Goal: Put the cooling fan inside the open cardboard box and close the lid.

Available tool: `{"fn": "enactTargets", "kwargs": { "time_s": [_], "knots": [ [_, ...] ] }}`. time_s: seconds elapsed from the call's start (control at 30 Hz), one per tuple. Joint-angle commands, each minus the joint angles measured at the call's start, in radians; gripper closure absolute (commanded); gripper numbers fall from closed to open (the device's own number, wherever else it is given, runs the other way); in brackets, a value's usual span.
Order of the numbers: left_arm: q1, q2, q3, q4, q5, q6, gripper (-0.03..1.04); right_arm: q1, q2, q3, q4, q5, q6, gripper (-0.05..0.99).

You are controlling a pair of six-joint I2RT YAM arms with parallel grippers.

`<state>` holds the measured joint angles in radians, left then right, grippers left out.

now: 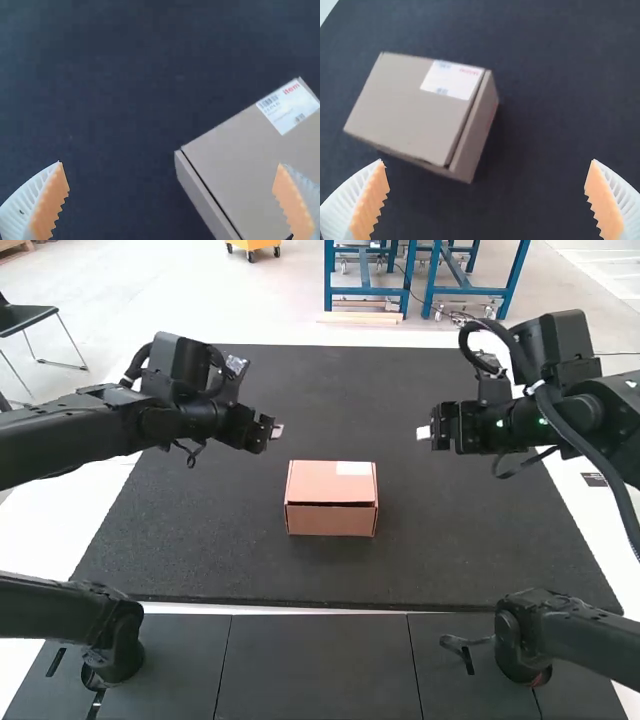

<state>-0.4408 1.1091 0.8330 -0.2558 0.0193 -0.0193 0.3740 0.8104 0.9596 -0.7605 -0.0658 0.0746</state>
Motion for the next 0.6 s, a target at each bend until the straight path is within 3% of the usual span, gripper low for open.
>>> {"fn": "enactTargets", "kwargs": {
  "time_s": [0.0,0.13,0.2,0.33,0.57],
  "knots": [
    [0.039,-0.075,-0.052,0.067,0.008,0.005,0.05,-0.035,-0.037,-0.03,0.084,0.067,0.013,0.03],
    [0.074,-0.176,-0.127,0.217,-0.021,-0.01,0.05,-0.066,-0.077,-0.062,0.204,0.08,0.007,0.03],
    [0.091,-0.215,-0.17,0.25,-0.021,-0.021,0.05,-0.086,-0.103,-0.079,0.25,0.08,0.005,0.03],
    [0.129,-0.276,-0.258,0.291,-0.012,-0.107,0.05,-0.11,-0.155,-0.147,0.382,0.066,-0.019,0.03],
    [0.212,-0.456,-0.486,0.544,0.03,-0.102,0.05,-0.118,-0.254,-0.341,0.625,0.067,-0.027,0.03]
  ]
}}
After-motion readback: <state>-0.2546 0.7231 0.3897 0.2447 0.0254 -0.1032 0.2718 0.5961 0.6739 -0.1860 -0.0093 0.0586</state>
